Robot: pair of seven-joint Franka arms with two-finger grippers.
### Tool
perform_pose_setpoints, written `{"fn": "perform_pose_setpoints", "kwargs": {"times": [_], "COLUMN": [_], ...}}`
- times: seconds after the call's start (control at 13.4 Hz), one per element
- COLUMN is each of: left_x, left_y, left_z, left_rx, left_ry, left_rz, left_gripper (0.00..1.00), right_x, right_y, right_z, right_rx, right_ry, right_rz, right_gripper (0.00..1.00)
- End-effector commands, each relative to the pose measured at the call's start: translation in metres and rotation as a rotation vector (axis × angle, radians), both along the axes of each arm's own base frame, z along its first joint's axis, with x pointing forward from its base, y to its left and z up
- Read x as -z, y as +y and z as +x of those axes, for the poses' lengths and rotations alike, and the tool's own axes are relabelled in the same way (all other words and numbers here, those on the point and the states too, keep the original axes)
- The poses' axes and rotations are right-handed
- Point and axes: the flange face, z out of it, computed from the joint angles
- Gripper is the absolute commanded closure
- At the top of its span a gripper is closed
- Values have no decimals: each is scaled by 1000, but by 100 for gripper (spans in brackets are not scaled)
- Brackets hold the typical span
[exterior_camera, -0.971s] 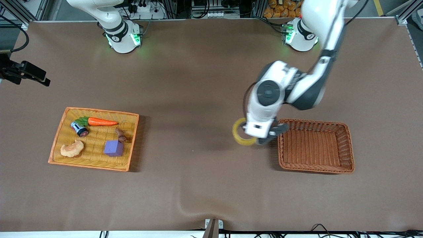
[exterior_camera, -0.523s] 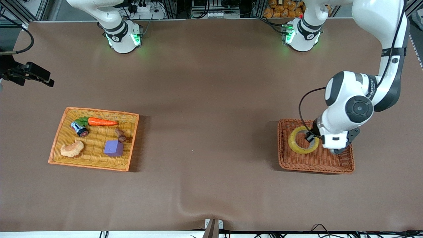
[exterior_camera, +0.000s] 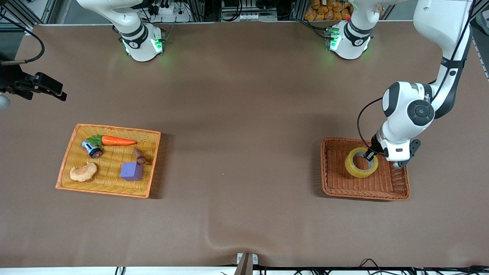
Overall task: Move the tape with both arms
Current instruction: 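Carry the tape with the left gripper and lower it into the basket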
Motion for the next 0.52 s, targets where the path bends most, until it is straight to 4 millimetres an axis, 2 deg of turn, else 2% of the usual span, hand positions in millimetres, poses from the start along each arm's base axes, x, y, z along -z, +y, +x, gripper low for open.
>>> {"fn": "perform_pose_setpoints", "kwargs": {"times": [0.0,0.07,0.15,0.3,0.45], "left_x": [4,2,-8,-48,-96], "left_y": [5,2,1,3,6], "left_z": [9,11,12,15,13], "left_rx": [12,21,19,35,117], "left_ry": [-16,-22,-37,-99,-147], "left_rz": [9,12,14,22,44], "left_gripper": [46,0,0,0,0], "right_x": [-3,-3,-3,-2,-1], "right_y": [3,3,3,3,3], "right_z": [1,1,1,1,2], "right_rx": [-3,-3,-3,-3,-5], "right_ry": [-3,-3,-3,-1,-1], "right_rz": [-8,-8,-8,-9,-9], "right_gripper": [0,0,0,0,0]}}
